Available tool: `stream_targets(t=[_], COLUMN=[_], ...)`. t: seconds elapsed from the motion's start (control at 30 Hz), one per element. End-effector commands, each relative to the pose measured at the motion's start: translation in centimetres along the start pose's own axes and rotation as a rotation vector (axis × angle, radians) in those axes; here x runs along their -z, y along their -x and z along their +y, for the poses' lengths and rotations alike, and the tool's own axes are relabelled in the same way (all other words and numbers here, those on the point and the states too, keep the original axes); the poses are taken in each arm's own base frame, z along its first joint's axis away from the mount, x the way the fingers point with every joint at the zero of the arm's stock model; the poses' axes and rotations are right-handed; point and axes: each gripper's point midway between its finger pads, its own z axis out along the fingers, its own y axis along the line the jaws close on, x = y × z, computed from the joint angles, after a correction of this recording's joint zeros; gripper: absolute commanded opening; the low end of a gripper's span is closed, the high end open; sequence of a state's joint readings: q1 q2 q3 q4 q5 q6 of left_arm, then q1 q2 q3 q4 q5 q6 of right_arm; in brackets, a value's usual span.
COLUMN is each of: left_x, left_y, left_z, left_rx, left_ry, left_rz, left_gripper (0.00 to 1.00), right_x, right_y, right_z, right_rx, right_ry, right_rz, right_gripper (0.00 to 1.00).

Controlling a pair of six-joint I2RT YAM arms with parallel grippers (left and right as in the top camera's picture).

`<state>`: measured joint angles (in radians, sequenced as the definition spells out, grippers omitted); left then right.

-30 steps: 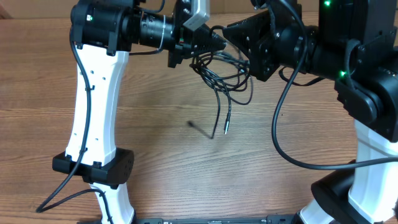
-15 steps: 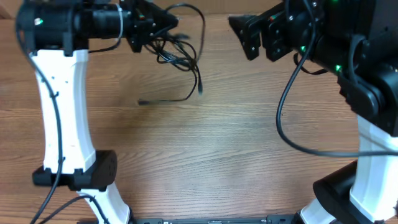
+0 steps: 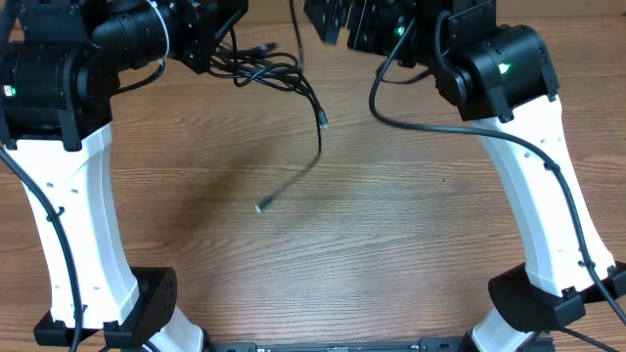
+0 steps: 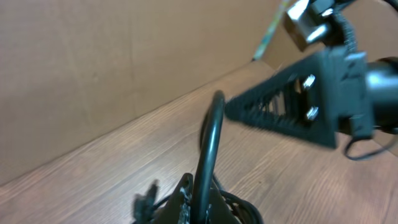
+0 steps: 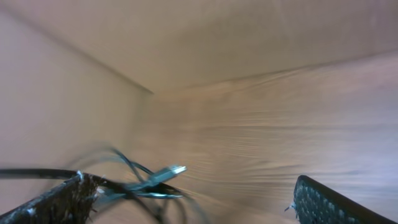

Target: Untangle cables

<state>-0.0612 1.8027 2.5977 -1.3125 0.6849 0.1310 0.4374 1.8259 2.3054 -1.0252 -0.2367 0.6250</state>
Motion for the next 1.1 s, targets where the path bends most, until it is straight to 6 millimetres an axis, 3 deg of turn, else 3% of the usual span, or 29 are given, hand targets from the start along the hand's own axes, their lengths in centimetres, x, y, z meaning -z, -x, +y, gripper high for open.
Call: stream_targets(t=[0.0,0.07,0.23,0.33,0.53,0.83,0.9,0.93,1.0,1.07], left_x=[1.1,1.1,1.2,1.1,1.2,1.2,1.2,1.2,1.2,1.2], left_y=[0.5,0.7,1.4,1.4,1.5,1.4,1.4,1.4,1.4,1.4], left_z=[0.2,0.2,0.2,0.4,1.3,1.5,1.5,1.5,1.5,1.5], left_rx=[0.027,0.03,0.039,0.043,0.055,0.059,0.059,0.059,0.06,0.06], left_ry=[0.068,0.068,0.069,0.076,0.128,0.139,0.139,0.139,0.139,0.139], left_rz=[-0.022,-0.029,-0.054,-0.054,-0.058,-0.056,-0.057,-0.056,-0.056,-0.056], left_gripper=[0.04,0.04,0.04,0.04,0.04,0.04,0.04,0.04,0.04,0.04], right_x=[1.1,1.0,0.7,0.5,-0.5,-4.4,-5.0,-5.2,-5.5,-5.7], right_y=[0.4,-0.2,-2.1,-2.5,-3.9,-7.8,-8.2,-8.3,-8.4,-8.8], right_z=[0.7,1.1,4.1,5.0,5.0,4.2,4.6,4.6,3.9,2.8], right_rx=[-0.615,-0.731,-0.767,-0.777,-0.781,-0.775,-0.766,-0.763,-0.762,-0.762], right_ry=[0.021,0.034,0.094,0.099,0.062,0.02,0.037,0.034,0.008,-0.043], right_rz=[-0.011,0.022,0.098,0.09,0.094,0.162,0.164,0.159,0.14,0.13], right_gripper=[1.0,1.0,1.0,1.0,0.98,0.89,0.61,0.33,0.04,0.04])
